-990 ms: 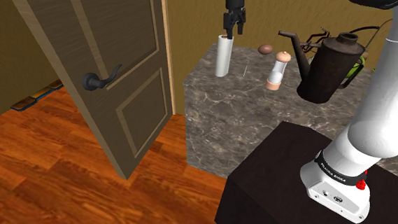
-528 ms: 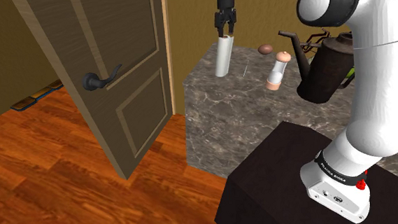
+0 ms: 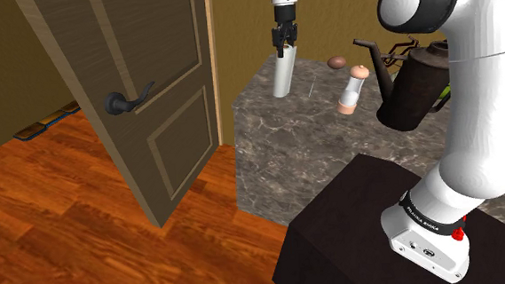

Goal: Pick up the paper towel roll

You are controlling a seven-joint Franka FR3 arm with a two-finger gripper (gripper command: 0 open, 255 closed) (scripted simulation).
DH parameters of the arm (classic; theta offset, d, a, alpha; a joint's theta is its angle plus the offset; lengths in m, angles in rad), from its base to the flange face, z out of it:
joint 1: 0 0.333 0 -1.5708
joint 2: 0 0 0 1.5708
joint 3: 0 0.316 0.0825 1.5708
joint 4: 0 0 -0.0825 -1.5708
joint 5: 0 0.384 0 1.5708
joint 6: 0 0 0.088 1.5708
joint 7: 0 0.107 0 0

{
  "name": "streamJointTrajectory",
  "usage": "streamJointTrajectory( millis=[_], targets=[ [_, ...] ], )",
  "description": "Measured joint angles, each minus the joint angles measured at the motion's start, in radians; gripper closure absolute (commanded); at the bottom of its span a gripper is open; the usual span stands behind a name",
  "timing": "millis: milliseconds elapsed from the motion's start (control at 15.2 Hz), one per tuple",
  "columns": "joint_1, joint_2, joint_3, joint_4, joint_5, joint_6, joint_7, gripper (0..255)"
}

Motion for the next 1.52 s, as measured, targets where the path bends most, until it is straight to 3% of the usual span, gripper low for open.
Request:
streamJointTrajectory(
  millis=[792,1320,1518],
  targets=[
    [-0.001,0.003,0.000,0.030,0.000,-0.027,0.000,255],
    [-0.007,0.038,0.001,0.191,0.003,-0.153,0.000,255],
    [-0.011,0.076,0.002,0.300,0.005,-0.223,0.001,255]
  ],
)
